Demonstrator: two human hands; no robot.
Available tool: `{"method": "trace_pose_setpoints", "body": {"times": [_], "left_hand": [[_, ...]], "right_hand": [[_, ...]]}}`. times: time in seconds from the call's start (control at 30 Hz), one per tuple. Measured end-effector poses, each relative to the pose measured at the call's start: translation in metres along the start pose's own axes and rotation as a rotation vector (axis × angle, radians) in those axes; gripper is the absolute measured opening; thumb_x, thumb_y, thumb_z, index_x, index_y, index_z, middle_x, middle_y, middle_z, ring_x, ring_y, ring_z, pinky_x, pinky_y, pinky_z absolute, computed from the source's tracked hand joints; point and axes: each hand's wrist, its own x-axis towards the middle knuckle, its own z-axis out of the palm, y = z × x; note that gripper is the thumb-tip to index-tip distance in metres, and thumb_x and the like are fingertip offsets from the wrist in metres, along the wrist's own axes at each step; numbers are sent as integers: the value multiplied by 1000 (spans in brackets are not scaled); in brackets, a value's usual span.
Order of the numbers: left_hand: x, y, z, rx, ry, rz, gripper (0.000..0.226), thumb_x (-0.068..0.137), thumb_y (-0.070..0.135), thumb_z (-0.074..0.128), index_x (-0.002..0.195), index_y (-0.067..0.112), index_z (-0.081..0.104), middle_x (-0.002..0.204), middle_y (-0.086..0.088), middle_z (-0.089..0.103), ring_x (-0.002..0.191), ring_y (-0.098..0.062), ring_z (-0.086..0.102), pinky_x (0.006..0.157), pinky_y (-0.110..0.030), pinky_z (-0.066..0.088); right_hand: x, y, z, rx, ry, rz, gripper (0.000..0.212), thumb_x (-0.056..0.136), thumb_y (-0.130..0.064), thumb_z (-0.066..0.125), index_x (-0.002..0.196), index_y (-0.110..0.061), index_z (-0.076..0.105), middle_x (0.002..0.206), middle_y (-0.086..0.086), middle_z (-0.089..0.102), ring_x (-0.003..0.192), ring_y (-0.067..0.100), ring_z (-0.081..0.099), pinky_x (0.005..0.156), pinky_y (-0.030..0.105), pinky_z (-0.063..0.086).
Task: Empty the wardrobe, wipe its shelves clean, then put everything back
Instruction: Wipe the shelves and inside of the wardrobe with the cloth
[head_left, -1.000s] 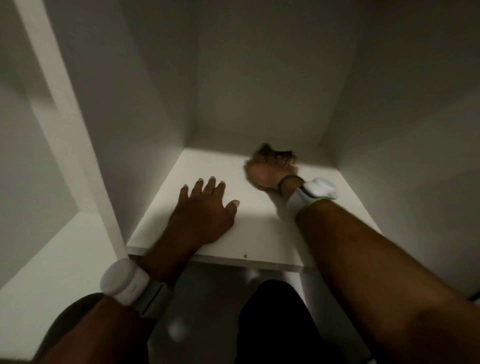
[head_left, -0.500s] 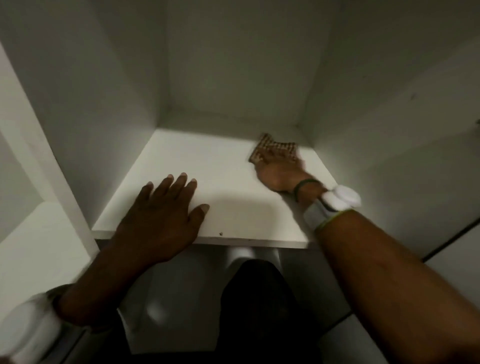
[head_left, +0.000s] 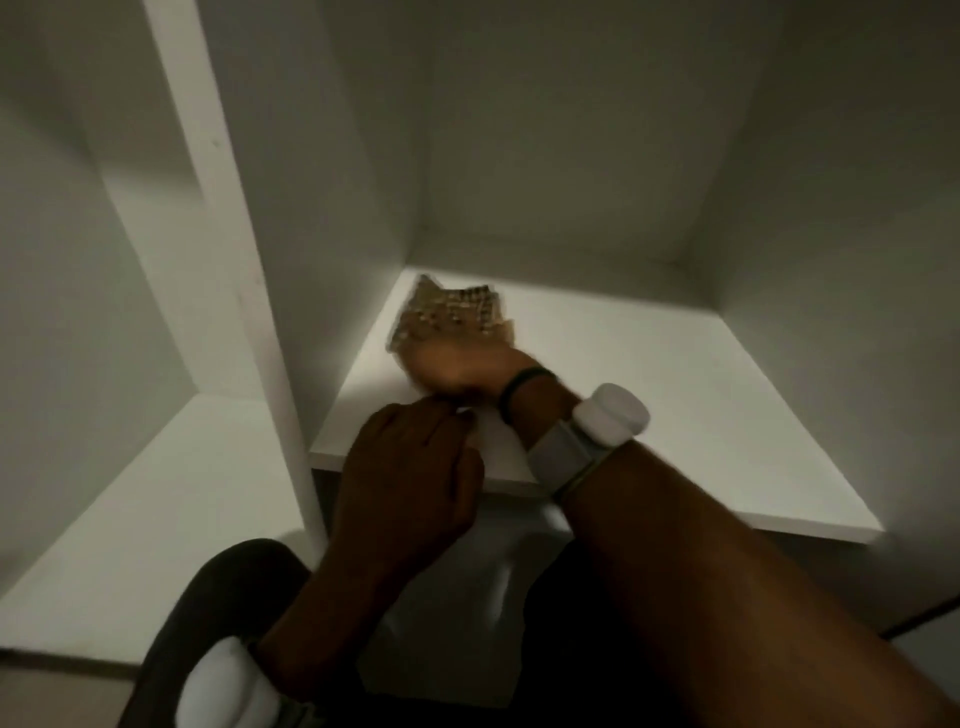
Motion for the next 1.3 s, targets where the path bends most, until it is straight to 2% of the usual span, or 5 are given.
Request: {"method": "trace_pose_setpoints", "body": {"times": [0.23, 0.6, 0.87, 1.07, 1.3], "left_hand": [[-6, -18, -12, 9, -10, 37, 37, 93, 29, 49, 117, 10, 71, 115, -9, 72, 105, -17, 56, 99, -33, 37], [-4, -10, 3, 18, 104, -17, 29, 89, 22, 55, 104, 5, 72, 108, -12, 72, 97, -31, 64, 95, -41, 42], [-10, -23, 5, -421, 359, -27, 29, 100, 25, 46, 125, 17, 59, 134, 2, 57, 123, -29, 55, 105, -45, 42], [-13, -33, -3, -516, 365, -85, 65, 74, -8, 57, 135, 10, 45, 144, 5, 45, 137, -20, 44, 114, -42, 36], [-10, -11, -8, -250, 245, -131, 60, 75, 5, 60, 135, -3, 53, 140, -17, 53, 135, -30, 44, 114, -50, 35]], "right_hand": [[-11, 33, 11, 173, -32, -16, 57, 107, -45, 23, 160, -36, 4, 168, -6, -12, 153, 25, -18, 118, 52, -18], [-159, 180, 25, 164, 88, 710, 62, 103, -49, 24, 160, -37, 5, 169, -4, -3, 155, 24, -9, 122, 57, -7], [-65, -20, 24, 111, 16, -11, 61, 105, -49, 35, 159, -37, 10, 169, 1, -1, 154, 31, -7, 120, 60, -10], [-64, -14, 35, 129, 142, -119, 55, 105, -51, 29, 158, -42, 14, 169, -1, 8, 155, 27, 0, 122, 58, -5], [-184, 122, 42, 98, 208, 486, 54, 104, -47, 25, 158, -41, 18, 168, -8, 8, 155, 21, 1, 123, 55, 1]]}}
